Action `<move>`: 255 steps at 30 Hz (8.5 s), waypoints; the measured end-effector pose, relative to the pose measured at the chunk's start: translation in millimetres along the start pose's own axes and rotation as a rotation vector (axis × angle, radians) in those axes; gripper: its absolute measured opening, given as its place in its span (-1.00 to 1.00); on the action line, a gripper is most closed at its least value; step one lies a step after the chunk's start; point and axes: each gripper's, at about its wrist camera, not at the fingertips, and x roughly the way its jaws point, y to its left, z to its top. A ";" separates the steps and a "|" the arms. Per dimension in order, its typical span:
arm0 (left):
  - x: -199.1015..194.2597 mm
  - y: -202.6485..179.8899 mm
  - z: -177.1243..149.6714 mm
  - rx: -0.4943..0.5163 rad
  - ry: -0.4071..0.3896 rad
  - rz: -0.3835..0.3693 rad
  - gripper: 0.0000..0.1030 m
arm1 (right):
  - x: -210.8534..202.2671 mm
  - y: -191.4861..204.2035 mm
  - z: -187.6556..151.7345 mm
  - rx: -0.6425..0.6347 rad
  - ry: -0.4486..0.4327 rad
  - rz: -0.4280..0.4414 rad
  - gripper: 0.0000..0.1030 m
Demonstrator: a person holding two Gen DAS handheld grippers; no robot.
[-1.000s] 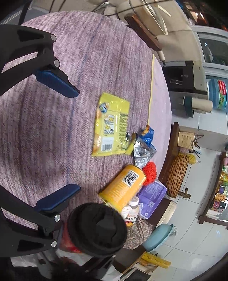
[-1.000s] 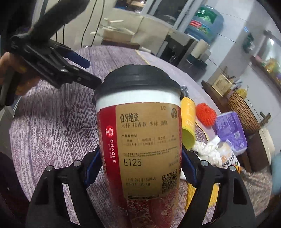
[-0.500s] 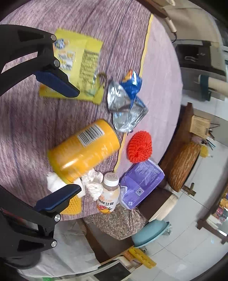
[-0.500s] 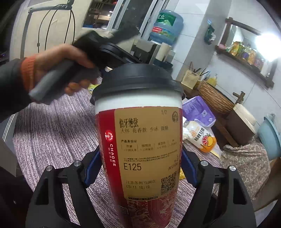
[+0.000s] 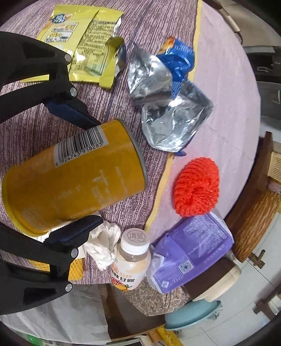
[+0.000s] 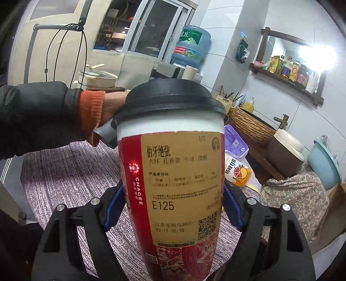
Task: Collect trash
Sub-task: 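Grasp the yellow can with the left tool while the right tool holds the milk-tea cup, then move the milk-tea cup over the bin and open the right tool, then lower the yellow can into the bin and open the left tool, then grasp the white tissue with the left tool while the right tool grasps the yellow foam net, then carry tissue and foam net over the bin and open both tools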
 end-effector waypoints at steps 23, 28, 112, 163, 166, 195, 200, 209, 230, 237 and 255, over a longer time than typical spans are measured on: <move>-45.8 -28.7 -31.8 0.179 -0.228 0.081 0.27 | -17.6 -39.5 -33.3 0.201 -0.027 -0.058 0.51; -78.7 -33.9 -69.6 0.233 -0.340 0.073 0.27 | -16.8 -53.6 -47.8 0.290 -0.020 -0.077 0.51; 186.0 -360.6 -183.8 0.575 0.034 -0.089 0.27 | -55.1 -213.7 -356.6 0.952 0.493 -0.603 0.64; -31.4 -264.9 -146.2 0.676 -0.312 -0.150 0.81 | -37.4 -179.2 -247.5 0.817 0.380 -0.447 0.64; -44.9 -217.2 -133.7 0.623 -0.348 -0.089 0.81 | -25.1 -170.3 -224.2 0.758 0.364 -0.407 0.64; 6.6 -83.9 -96.8 0.495 -0.247 0.080 -0.51 | 24.1 -116.5 -118.6 0.571 0.268 -0.198 0.64; -4.5 -74.5 -94.9 0.461 -0.251 0.059 -0.72 | 34.6 -111.1 -110.4 0.563 0.263 -0.148 0.64; -51.4 -60.7 -110.4 0.415 -0.329 0.002 -0.73 | 66.1 -108.4 -90.1 0.583 0.272 -0.035 0.64; -61.5 -32.8 -127.3 0.346 -0.354 0.008 -0.73 | 151.2 -99.9 -65.1 0.541 0.381 0.000 -0.03; -60.1 -32.1 -127.6 0.344 -0.352 0.005 -0.73 | 150.4 -97.8 -64.6 0.540 0.365 0.009 -0.51; -67.1 -58.7 -136.8 0.373 -0.375 -0.030 -0.73 | 104.1 -97.6 -62.2 0.525 0.257 -0.017 -0.56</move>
